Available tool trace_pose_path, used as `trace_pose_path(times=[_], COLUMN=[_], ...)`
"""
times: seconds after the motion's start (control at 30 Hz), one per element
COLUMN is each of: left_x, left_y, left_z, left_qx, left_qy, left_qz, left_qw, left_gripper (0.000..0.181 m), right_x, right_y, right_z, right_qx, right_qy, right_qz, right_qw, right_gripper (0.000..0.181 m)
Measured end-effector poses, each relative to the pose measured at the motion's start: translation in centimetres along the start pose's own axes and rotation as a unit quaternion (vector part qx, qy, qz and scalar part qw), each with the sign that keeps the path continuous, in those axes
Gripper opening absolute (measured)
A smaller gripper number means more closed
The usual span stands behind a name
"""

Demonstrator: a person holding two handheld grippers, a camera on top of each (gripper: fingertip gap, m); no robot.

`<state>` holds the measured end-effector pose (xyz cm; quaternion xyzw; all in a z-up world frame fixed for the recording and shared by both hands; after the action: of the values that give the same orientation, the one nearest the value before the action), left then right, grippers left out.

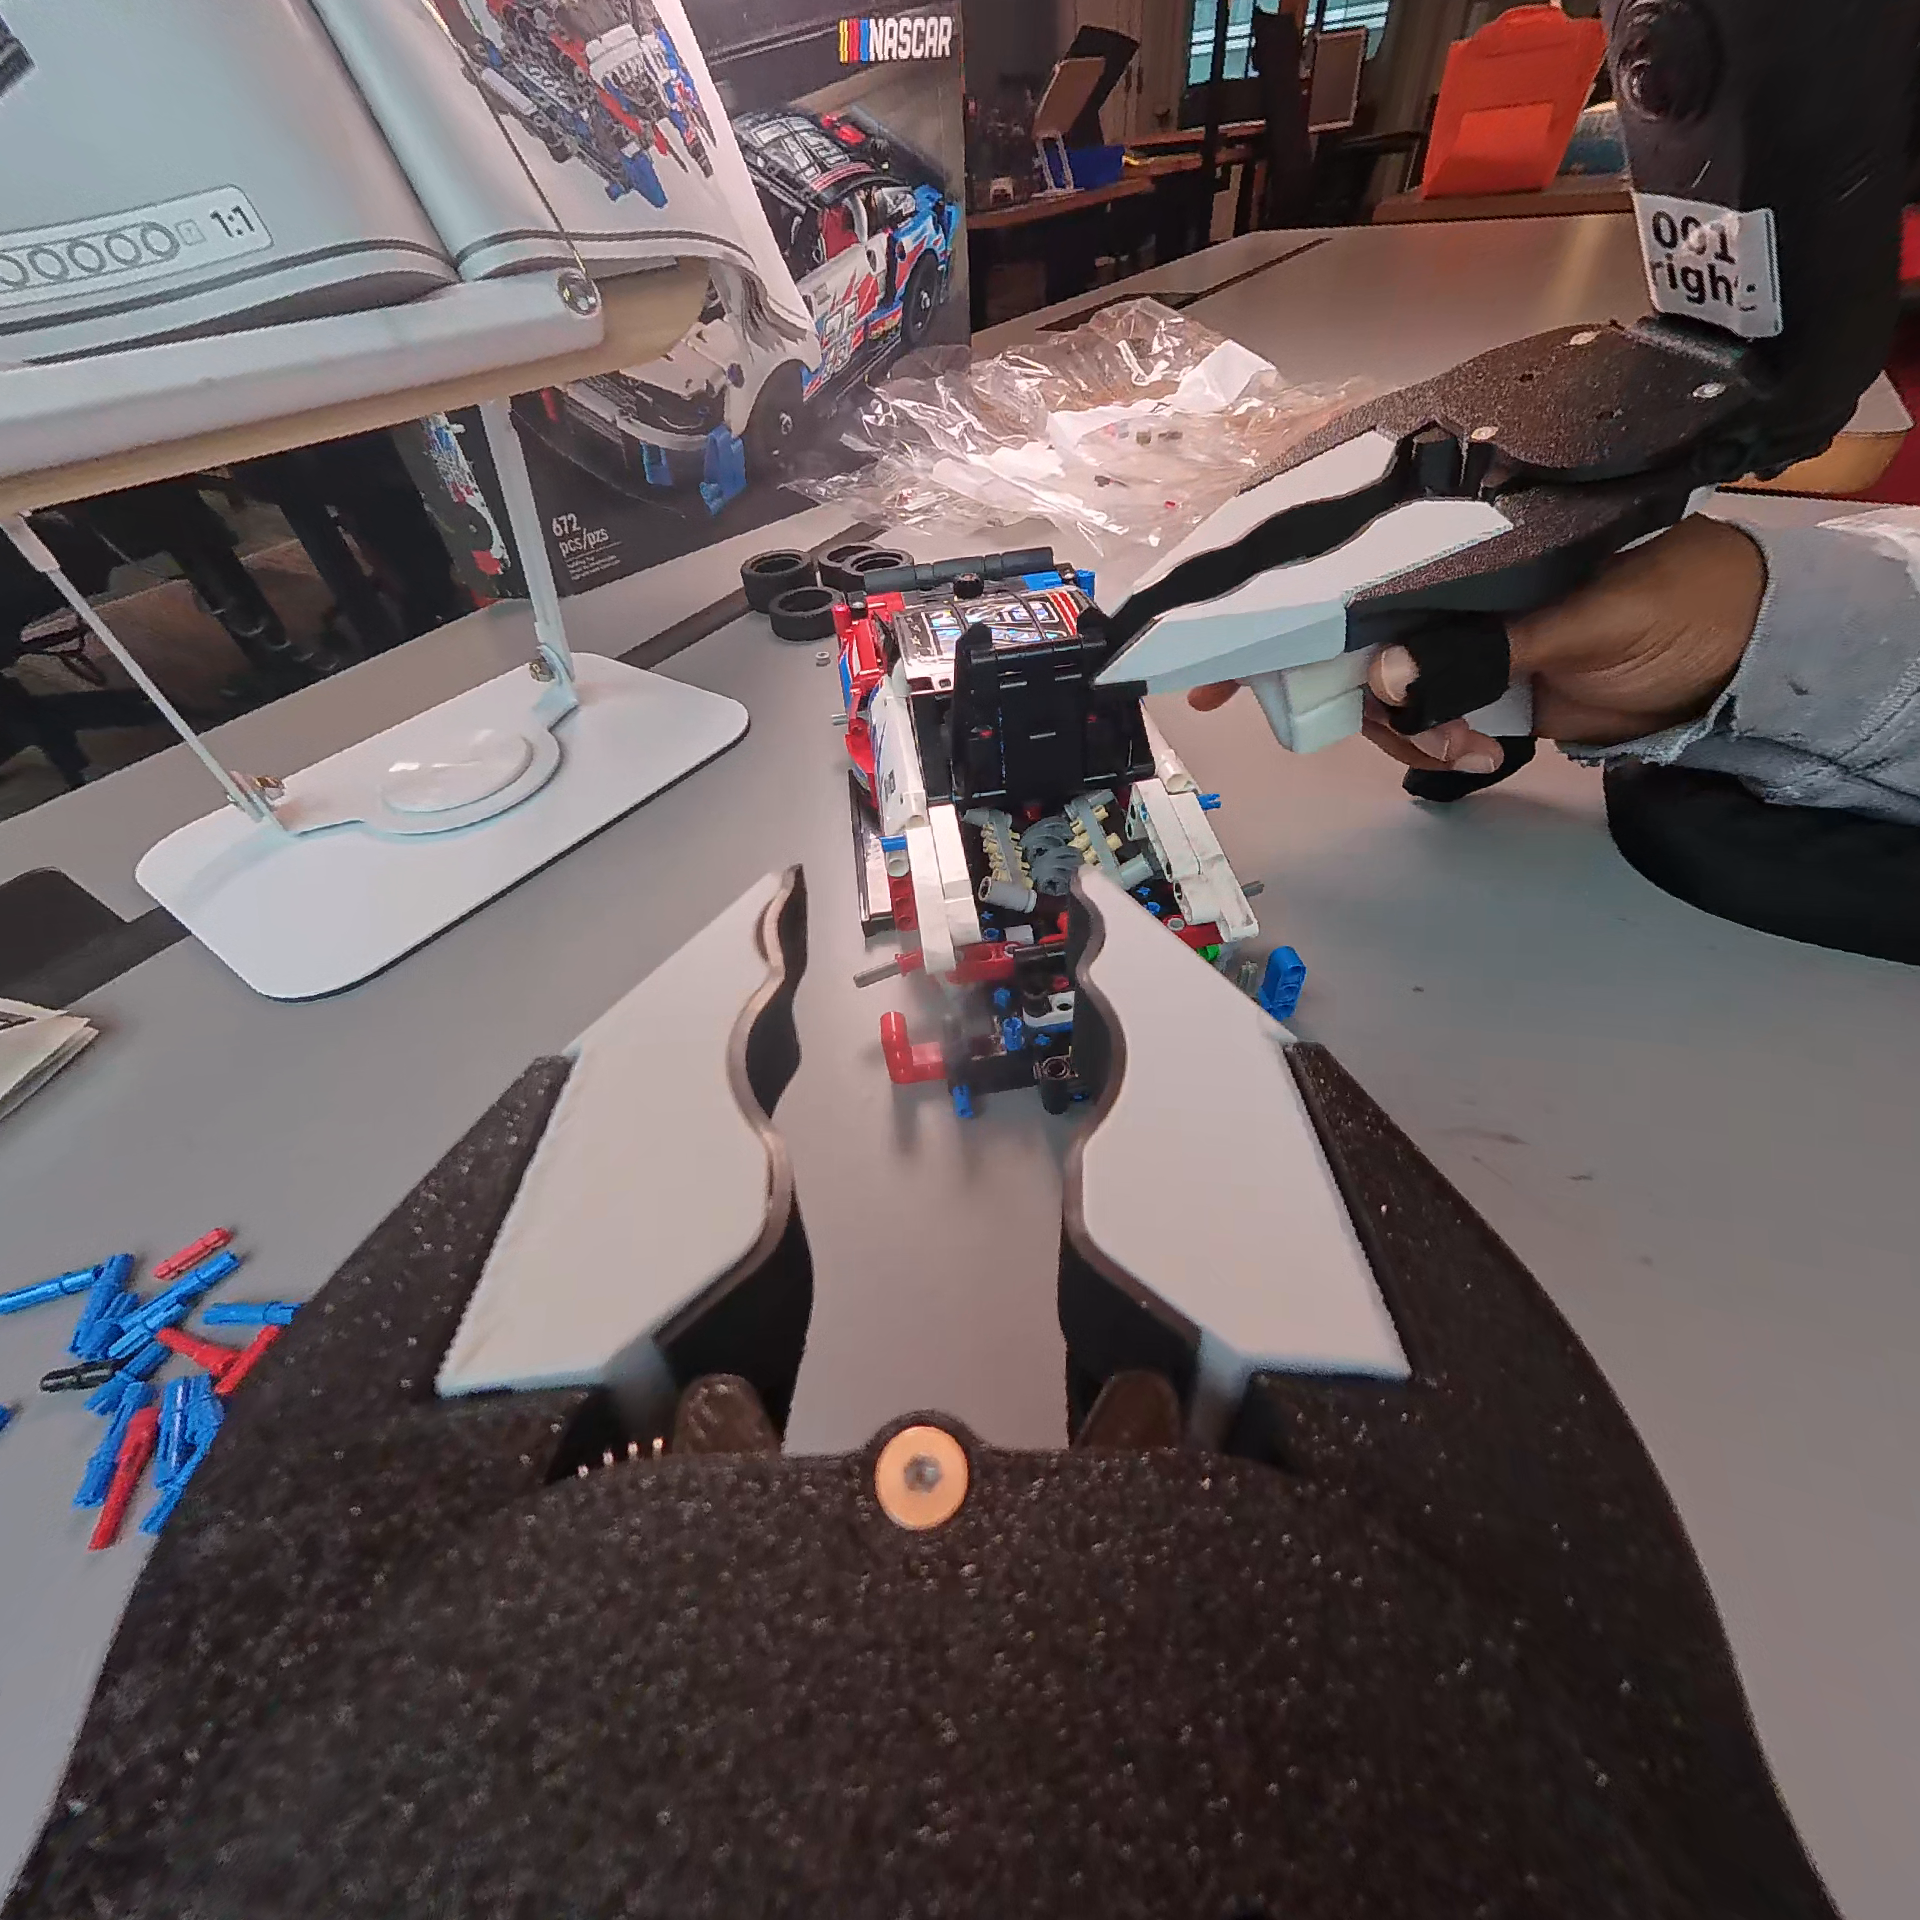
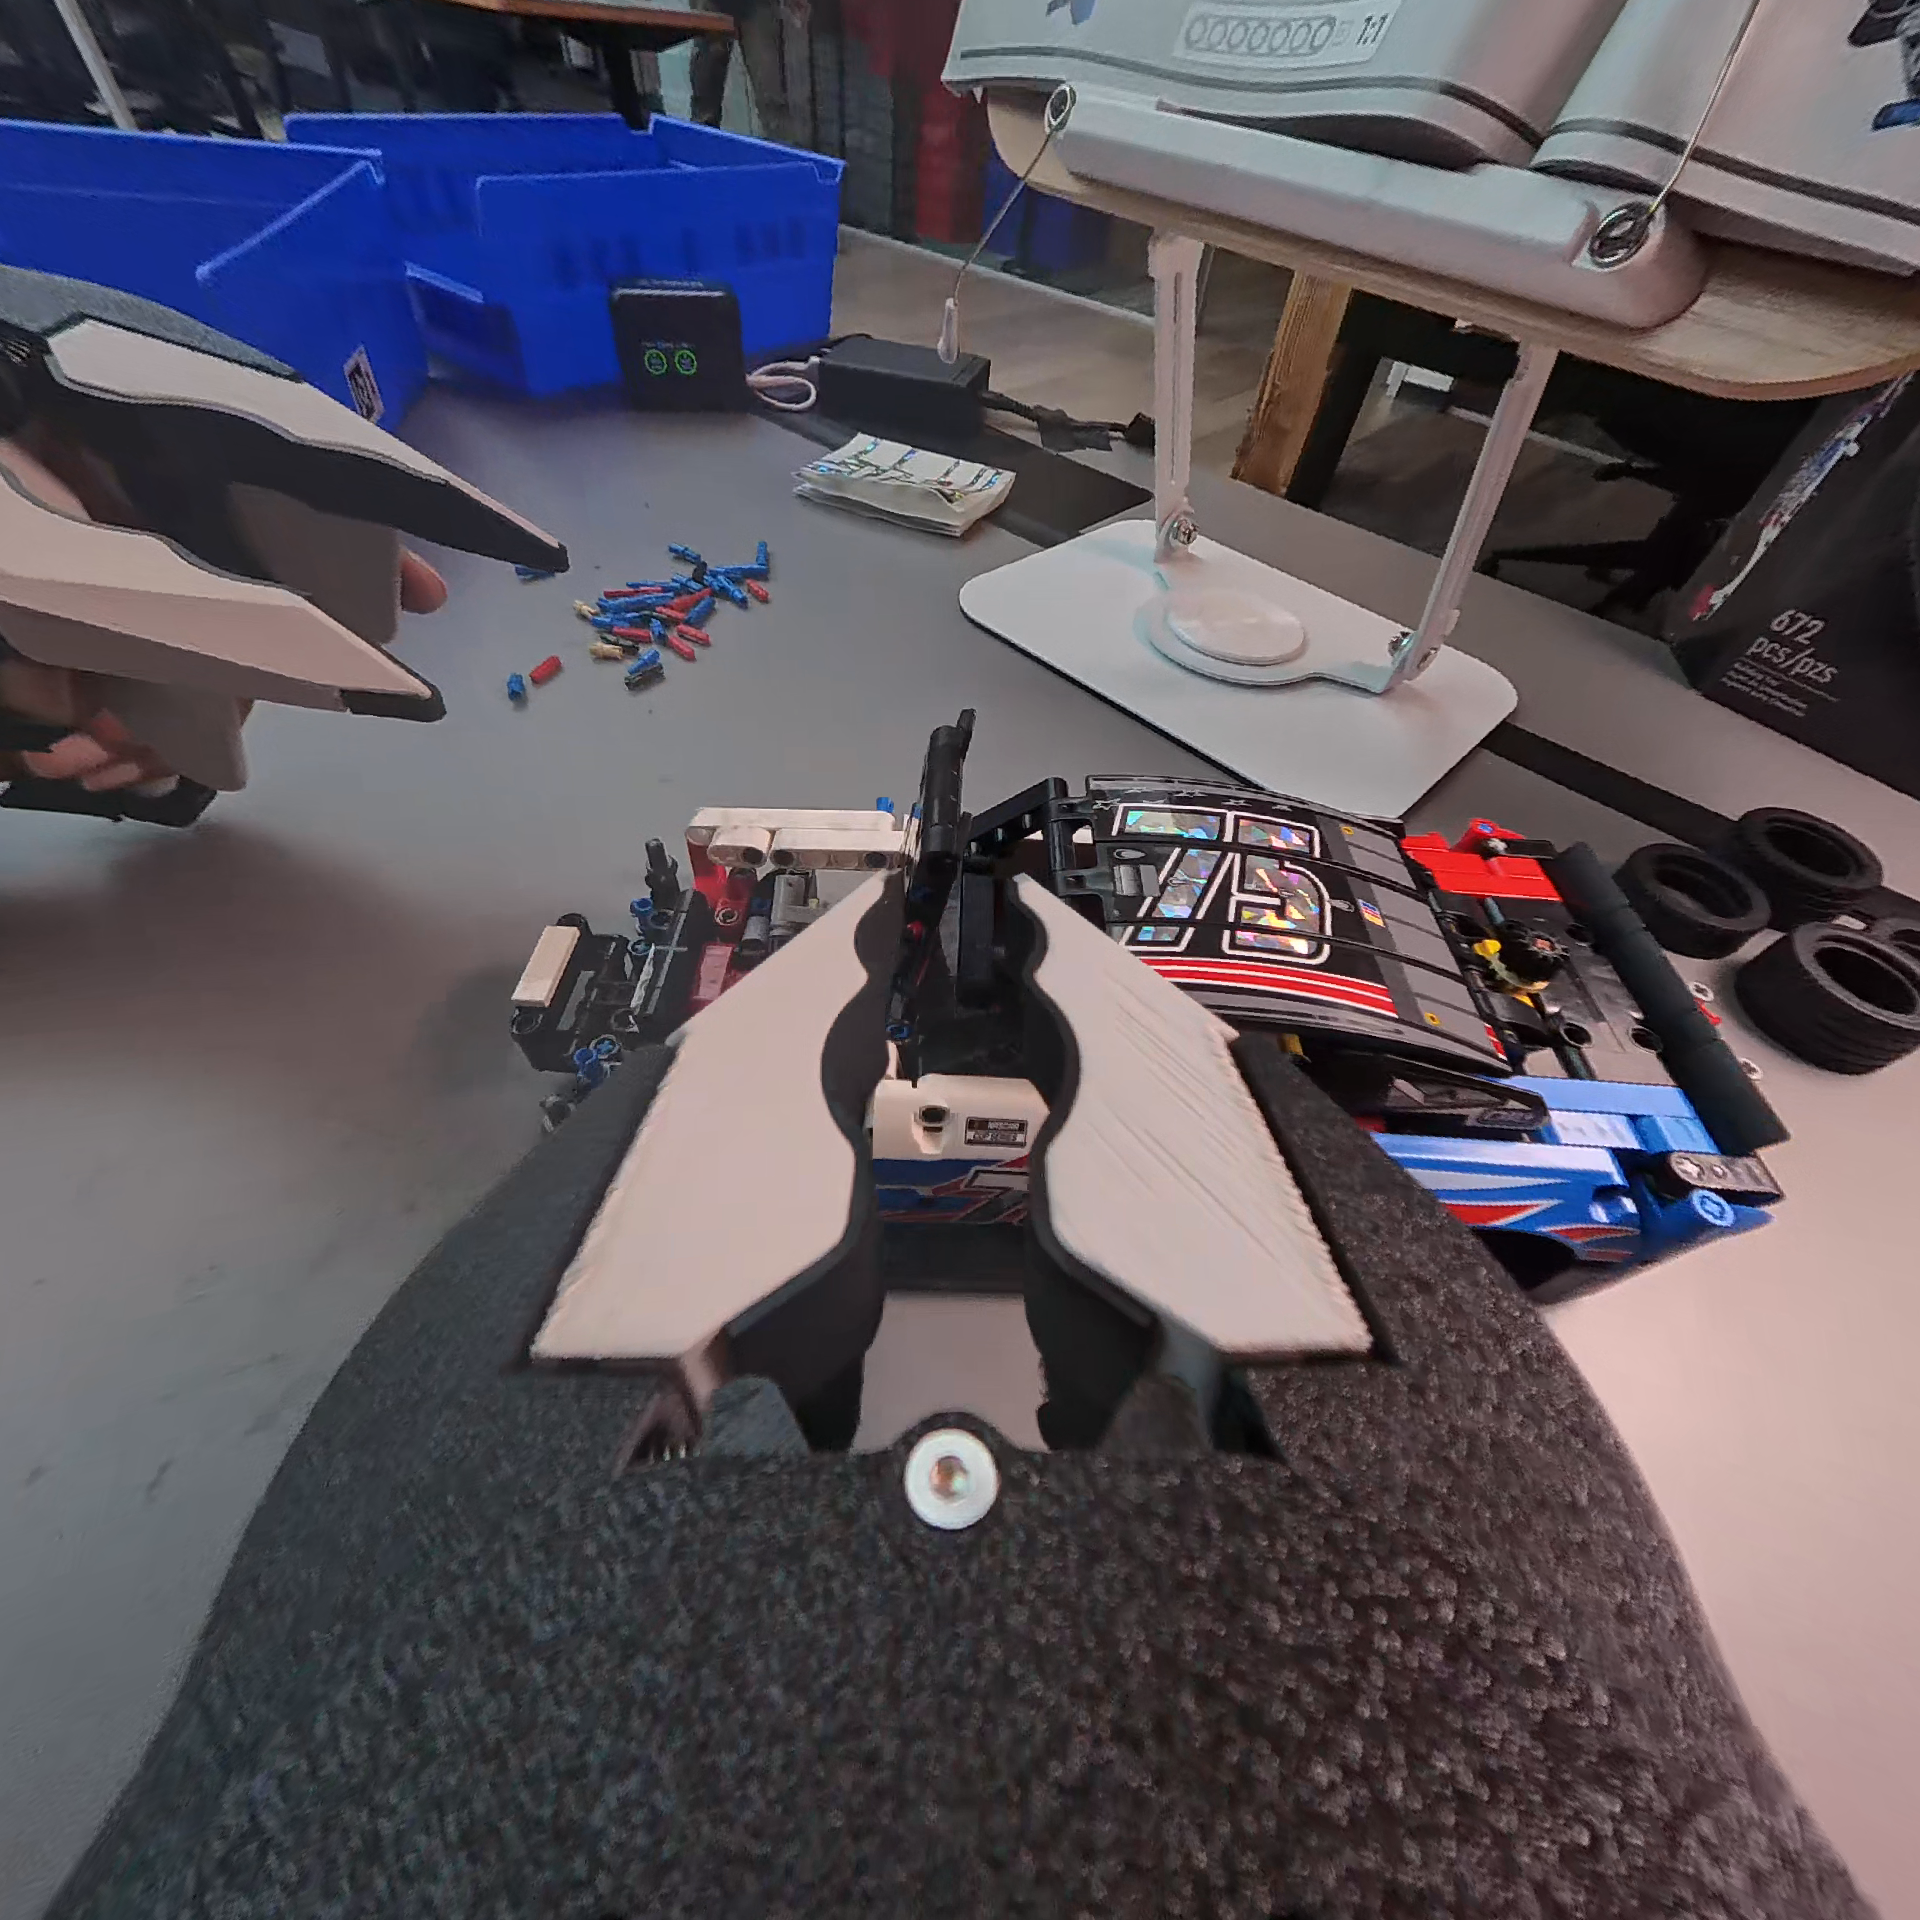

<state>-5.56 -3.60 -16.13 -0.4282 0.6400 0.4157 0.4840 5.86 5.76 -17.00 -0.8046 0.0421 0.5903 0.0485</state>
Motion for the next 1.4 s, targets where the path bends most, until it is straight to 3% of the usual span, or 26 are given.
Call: trace_pose_path(times=[0.03,0.1,0.43,0.63,0.77,1.4], left_x=[0.0,-0.2,-0.8,-1.3,-1.5,-0.3], left_y=[0.1,0.2,1.3,2.1,2.9,5.7], left_z=[0.0,-0.1,-0.5,-0.9,-1.1,0.5], left_qx=[-0.002,-0.008,-0.038,-0.058,-0.071,-0.09], left_qy=[-0.002,-0.005,-0.025,-0.037,-0.043,-0.023], left_qz=[0.0,0.0,-0.008,-0.016,-0.026,-0.071], left_qw=[1.0,1.0,0.999,0.998,0.996,0.993], left_gripper=[0.049,0.048,0.049,0.049,0.049,0.048], right_x=[0.0,0.0,-0.4,-3.5,-4.4,-3.0], right_y=[0.0,0.3,0.0,-0.5,-1.1,-2.0], right_z=[0.0,0.1,-0.4,-2.6,-3.8,-3.0], right_qx=[0.0,-0.009,-0.027,-0.004,0.018,-0.004], right_qy=[0.001,0.002,-0.032,-0.132,-0.168,-0.159], right_qz=[0.0,0.0,0.056,0.032,0.024,0.1], right_qw=[1.0,1.0,0.998,0.991,0.985,0.982], right_gripper=[0.014,0.007,0.007,0.03,0.034,0.033])
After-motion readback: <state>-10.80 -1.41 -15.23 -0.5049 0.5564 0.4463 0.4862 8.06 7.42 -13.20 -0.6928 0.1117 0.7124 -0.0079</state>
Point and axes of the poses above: each gripper's, where its closed fingertips meet, z out along the fingers, x out of its underside, y = z × x across the jaws, the point moved 3 cm from there along -z, back along the fingers, and after that the axes turned 11 degrees about -x, right-handed, at the moved point
